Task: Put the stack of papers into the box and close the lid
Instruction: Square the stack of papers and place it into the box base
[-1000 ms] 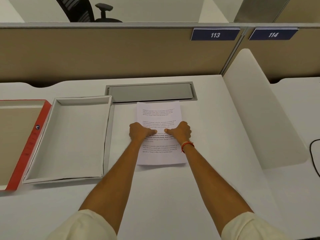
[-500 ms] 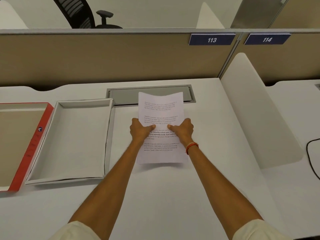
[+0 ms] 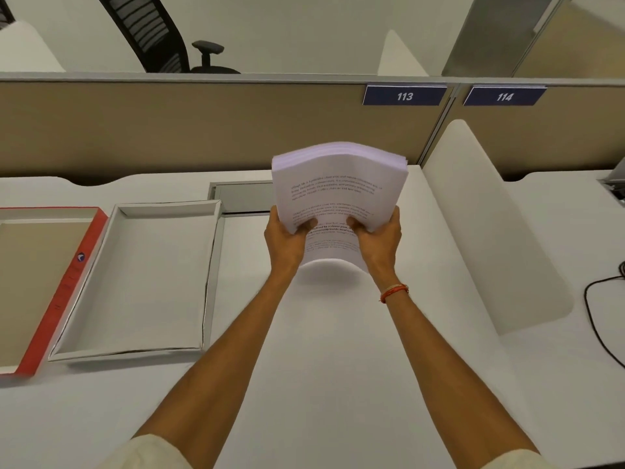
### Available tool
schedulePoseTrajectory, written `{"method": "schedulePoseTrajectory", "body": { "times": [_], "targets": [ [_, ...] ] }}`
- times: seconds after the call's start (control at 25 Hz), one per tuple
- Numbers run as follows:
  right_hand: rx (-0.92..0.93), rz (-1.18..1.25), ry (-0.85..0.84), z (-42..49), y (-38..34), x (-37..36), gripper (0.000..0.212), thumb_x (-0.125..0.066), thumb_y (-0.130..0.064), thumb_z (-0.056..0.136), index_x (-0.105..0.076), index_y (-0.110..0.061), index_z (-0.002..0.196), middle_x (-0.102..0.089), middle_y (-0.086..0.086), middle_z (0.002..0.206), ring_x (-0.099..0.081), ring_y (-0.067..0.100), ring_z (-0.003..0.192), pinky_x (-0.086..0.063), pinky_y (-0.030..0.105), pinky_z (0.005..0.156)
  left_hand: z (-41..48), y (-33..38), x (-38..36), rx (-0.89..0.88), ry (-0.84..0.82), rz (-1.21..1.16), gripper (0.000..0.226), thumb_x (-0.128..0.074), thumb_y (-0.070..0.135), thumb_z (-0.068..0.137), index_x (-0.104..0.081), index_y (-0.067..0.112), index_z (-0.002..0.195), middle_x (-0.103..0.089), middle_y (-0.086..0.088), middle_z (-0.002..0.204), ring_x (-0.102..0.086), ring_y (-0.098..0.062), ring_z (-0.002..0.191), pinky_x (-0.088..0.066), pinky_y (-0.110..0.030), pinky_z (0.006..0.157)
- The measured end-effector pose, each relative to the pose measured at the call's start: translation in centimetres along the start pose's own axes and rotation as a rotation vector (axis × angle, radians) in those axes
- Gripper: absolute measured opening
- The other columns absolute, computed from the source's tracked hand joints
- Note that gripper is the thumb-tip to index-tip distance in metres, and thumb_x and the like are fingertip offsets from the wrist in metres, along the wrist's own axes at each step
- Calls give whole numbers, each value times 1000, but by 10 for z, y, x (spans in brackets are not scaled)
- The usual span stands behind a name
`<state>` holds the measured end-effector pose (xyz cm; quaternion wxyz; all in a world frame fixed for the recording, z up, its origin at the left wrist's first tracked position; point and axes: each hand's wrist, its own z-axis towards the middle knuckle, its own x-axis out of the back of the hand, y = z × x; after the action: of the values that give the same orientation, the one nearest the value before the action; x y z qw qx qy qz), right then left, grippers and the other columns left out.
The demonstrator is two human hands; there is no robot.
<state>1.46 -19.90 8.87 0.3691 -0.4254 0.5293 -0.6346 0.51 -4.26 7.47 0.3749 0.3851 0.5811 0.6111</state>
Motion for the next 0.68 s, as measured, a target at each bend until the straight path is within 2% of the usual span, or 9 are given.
{"method": "schedulePoseTrajectory", "body": {
  "times": [0.12,0.24,0.36,0.48,0.68],
  "targets": [
    [-4,38,-11,-6,16,7,60,-83,-13,72,-46,-17,119,-61,7,114,-62,20,101,-56,29,82,-9,-11,-1,-8,-20,-29,58,-81,17,77,-52,12,128,-64,-3,117,-64,-14,97,-54,-10,72],
    [-16,48,-10,-11,29,11,61,-83,-13,71,-45,-23,117,-60,3,112,-62,18,101,-57,29,82,-18,-21,-3,-2,-32,-24,52,-79,15,78,-51,19,122,-62,1,114,-63,-9,94,-52,-8,72],
    [-26,42,-19,-11,35,13,62,-84,-14,70,-44,-26,116,-60,-3,107,-62,15,98,-57,23,79,-21,-26,-2,-20,-41,-16,54,-80,17,77,-47,27,118,-61,3,112,-63,-8,95,-52,-7,73],
    [-22,32,-24,-9,40,15,65,-85,-17,69,-45,-25,118,-61,0,111,-62,15,99,-56,19,78,-21,-29,-1,-32,-50,8,59,-81,22,73,-44,28,119,-60,3,113,-62,-10,97,-52,-7,72],
    [-46,27,-7,-12,49,16,67,-87,-22,65,-47,-26,118,-64,6,116,-62,21,104,-59,27,83,-22,-34,1,-5,-52,23,61,-81,23,71,-43,24,119,-59,3,113,-61,-13,99,-53,-7,72]
  ]
}}
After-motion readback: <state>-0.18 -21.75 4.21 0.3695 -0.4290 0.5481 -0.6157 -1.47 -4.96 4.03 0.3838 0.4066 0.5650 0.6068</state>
